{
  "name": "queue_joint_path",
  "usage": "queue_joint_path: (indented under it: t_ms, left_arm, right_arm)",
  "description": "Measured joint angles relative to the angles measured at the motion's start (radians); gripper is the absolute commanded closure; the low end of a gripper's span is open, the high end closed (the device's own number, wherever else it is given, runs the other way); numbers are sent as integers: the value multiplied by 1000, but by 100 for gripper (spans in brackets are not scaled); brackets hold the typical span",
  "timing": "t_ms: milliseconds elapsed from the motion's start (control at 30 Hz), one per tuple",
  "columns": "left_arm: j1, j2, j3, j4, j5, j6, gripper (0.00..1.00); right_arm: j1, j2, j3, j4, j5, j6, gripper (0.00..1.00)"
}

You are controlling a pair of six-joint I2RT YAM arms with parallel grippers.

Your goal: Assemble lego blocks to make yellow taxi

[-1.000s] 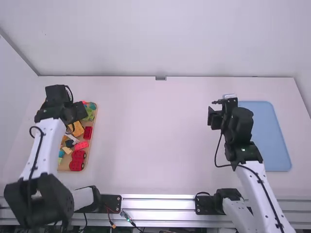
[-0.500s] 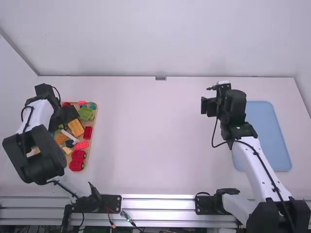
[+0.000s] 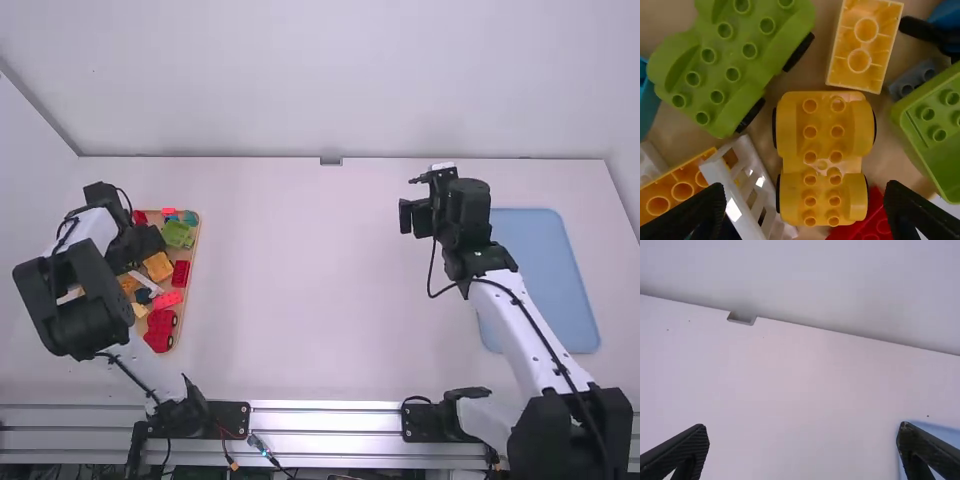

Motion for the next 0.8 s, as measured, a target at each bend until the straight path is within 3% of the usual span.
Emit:
queue_joint_path:
  t_ms: [800]
  left_arm:
    - [-76,-17,-77,137,-2,14,21]
  right_arm:
    - [16,0,7,1,0,-23,1]
